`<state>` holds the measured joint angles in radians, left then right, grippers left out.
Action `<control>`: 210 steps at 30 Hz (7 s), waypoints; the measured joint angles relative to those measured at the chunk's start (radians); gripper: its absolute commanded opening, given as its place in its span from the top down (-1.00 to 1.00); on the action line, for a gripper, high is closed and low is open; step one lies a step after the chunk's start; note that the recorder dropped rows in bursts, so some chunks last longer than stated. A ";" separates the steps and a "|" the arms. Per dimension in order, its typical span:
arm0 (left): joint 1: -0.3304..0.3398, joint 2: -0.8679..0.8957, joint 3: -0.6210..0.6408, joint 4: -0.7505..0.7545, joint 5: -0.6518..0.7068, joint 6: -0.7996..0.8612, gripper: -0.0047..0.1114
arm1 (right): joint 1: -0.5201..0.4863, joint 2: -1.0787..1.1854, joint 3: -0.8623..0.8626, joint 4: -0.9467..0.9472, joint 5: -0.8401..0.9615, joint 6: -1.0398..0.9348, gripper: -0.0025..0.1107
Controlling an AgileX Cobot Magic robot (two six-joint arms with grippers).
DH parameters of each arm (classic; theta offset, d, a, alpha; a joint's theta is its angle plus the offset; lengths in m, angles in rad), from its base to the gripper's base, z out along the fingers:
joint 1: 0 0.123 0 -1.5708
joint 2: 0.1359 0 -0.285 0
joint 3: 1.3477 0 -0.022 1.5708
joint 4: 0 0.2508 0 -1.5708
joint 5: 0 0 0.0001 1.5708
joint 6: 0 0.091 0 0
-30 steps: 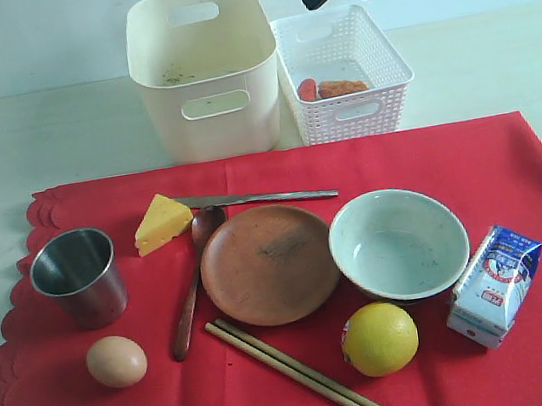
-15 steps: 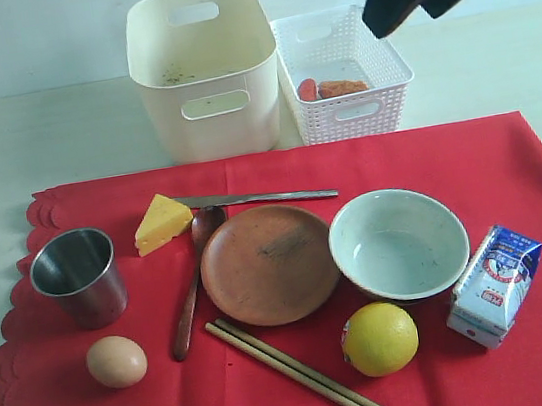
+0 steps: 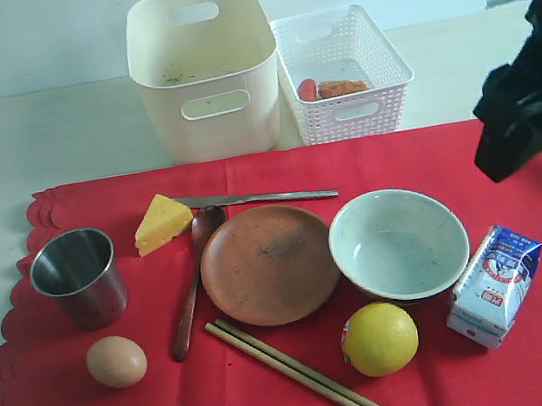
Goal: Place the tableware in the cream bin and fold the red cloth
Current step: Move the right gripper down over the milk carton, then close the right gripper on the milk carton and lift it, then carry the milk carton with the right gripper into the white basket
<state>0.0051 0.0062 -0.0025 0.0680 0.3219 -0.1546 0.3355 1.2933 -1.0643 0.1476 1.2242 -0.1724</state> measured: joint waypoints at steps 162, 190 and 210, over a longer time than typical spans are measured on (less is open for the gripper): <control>0.000 0.000 0.000 0.000 0.000 0.000 0.90 | 0.001 0.451 0.234 -0.027 -0.340 -0.830 -0.52; 0.000 0.000 0.000 0.000 0.000 0.000 0.90 | 0.001 0.297 0.290 -0.049 -0.216 -0.818 0.96; 0.000 0.000 0.000 0.000 0.000 0.000 0.90 | 0.001 0.018 0.276 0.007 -0.257 -0.508 0.96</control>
<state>0.0051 0.0062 -0.0025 0.0680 0.3219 -0.1546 0.3361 1.3110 -0.7883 0.1548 0.9671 -0.6799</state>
